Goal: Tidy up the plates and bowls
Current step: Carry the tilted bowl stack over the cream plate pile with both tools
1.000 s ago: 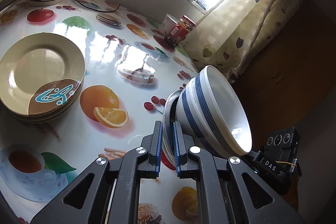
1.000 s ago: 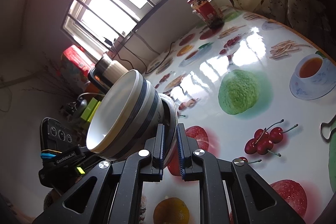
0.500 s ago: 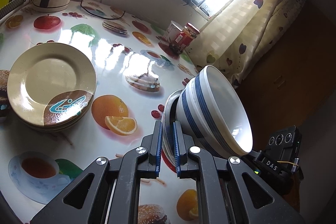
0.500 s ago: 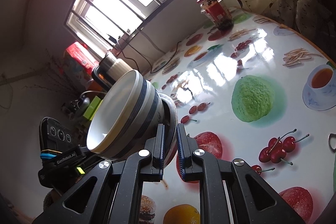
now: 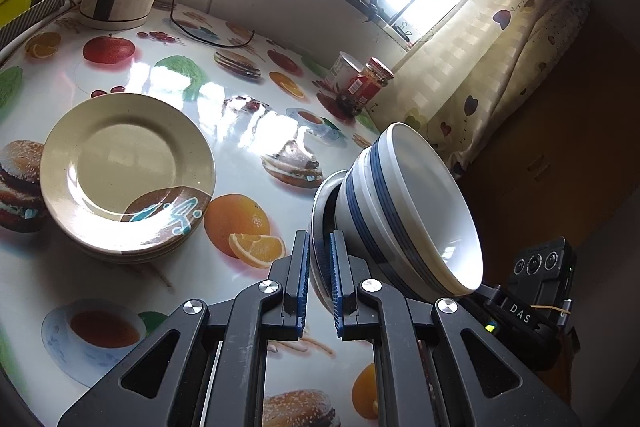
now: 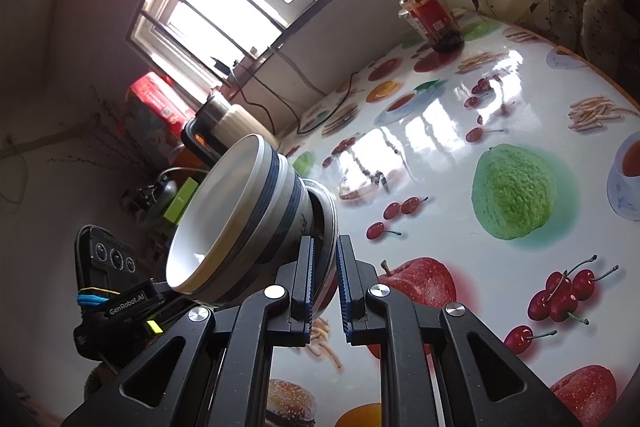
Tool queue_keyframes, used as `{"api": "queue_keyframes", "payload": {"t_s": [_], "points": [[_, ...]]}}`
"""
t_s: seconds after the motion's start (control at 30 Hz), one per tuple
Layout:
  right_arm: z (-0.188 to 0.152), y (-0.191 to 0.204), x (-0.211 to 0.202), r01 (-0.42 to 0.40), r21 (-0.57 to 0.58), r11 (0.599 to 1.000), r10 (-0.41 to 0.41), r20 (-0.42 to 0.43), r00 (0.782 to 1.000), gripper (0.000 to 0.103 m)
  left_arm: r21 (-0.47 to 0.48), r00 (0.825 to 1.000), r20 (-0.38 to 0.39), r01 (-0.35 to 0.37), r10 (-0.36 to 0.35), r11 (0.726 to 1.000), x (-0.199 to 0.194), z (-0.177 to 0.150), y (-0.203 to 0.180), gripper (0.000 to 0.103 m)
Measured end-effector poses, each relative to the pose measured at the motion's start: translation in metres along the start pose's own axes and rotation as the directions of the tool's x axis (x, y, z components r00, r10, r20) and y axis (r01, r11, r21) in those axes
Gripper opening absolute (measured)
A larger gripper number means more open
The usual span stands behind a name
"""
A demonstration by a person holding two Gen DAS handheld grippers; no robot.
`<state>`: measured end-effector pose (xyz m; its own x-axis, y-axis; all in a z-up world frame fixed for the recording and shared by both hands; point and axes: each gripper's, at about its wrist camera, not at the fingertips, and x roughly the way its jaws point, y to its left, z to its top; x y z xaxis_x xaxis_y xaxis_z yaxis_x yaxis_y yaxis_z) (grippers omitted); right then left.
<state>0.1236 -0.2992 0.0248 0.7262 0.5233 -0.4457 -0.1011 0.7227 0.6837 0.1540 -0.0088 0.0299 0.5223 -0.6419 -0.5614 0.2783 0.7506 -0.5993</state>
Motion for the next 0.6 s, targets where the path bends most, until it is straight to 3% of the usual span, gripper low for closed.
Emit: {"api": "queue_keyframes", "payload": {"t_s": [0.6], "points": [[0.007, 0.026, 0.032, -0.032, -0.037, 0.999, 0.03, -0.041, 0.999, 0.013, -0.041, 0.999, 0.042, -0.03, 0.032, 0.999, -0.02, 0.009, 0.026, 0.009]]}}
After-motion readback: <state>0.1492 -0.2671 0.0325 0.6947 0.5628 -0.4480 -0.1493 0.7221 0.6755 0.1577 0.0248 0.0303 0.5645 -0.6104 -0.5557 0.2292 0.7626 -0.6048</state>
